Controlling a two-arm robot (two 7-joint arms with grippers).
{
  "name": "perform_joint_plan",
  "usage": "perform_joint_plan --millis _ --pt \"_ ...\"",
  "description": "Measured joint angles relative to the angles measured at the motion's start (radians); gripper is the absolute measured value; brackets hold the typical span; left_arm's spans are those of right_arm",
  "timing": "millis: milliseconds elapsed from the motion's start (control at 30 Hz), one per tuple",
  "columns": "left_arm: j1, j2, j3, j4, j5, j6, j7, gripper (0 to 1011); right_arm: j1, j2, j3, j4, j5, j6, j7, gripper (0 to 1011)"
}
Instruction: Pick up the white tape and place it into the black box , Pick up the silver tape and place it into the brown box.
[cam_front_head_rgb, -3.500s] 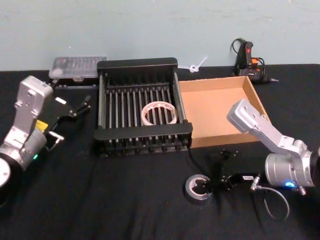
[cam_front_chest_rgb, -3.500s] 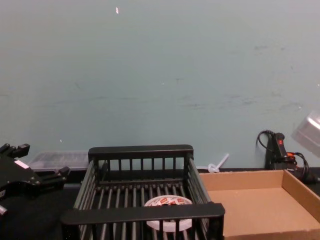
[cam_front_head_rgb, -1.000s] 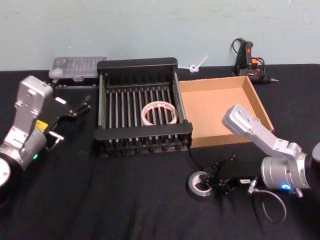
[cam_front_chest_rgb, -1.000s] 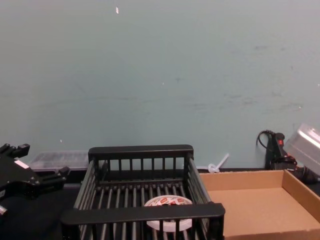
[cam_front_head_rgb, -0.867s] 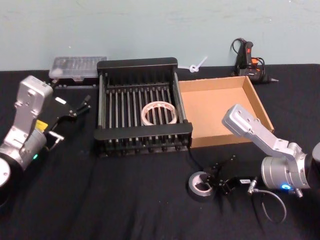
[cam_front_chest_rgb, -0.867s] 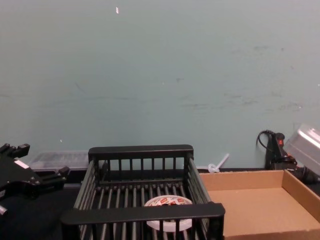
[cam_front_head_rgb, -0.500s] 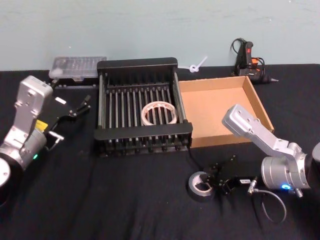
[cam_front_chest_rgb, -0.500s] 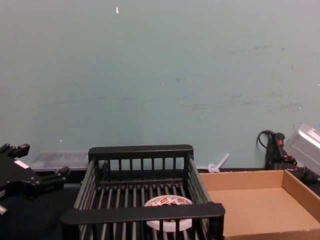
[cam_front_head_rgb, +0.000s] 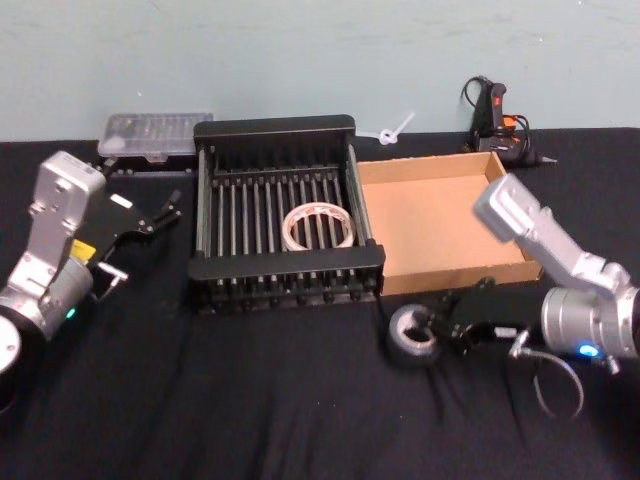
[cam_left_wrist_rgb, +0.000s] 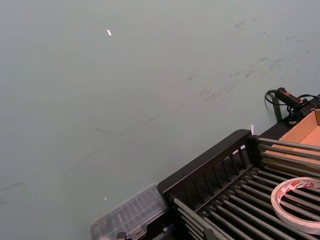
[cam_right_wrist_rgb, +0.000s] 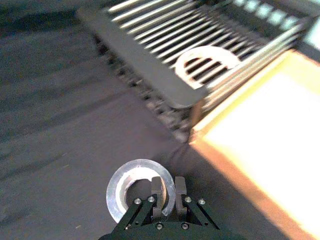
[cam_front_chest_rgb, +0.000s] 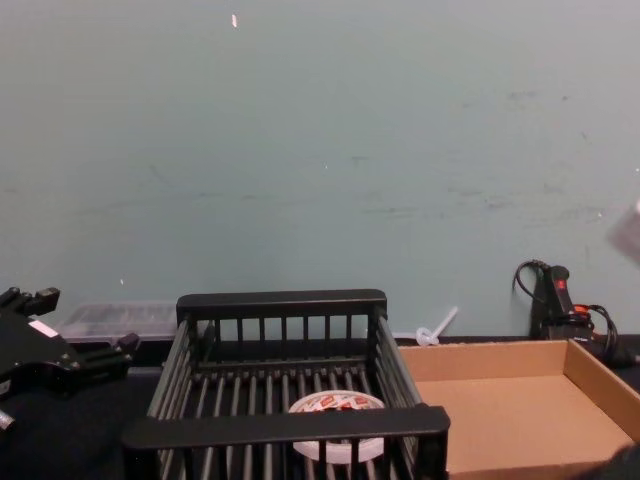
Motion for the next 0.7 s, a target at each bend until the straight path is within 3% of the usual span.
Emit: perform_joint_plan --millis 267,500,700 --pt "0.000 0.000 0.000 0.000 0.000 0.000 0.000 1001 0.007 -0.016 0.069 0.000 0.006 -0.003 -0.079 161" --pt "0.000 0.000 0.000 0.000 0.000 0.000 0.000 1001 0.046 -0.074 0.119 0.056 -0.004 0.021 -0.157 161" --pt "0.000 0.000 0.000 0.000 0.000 0.000 0.000 1001 0.085 -0.118 0.130 0.114 -0.030 0.028 -0.188 161"
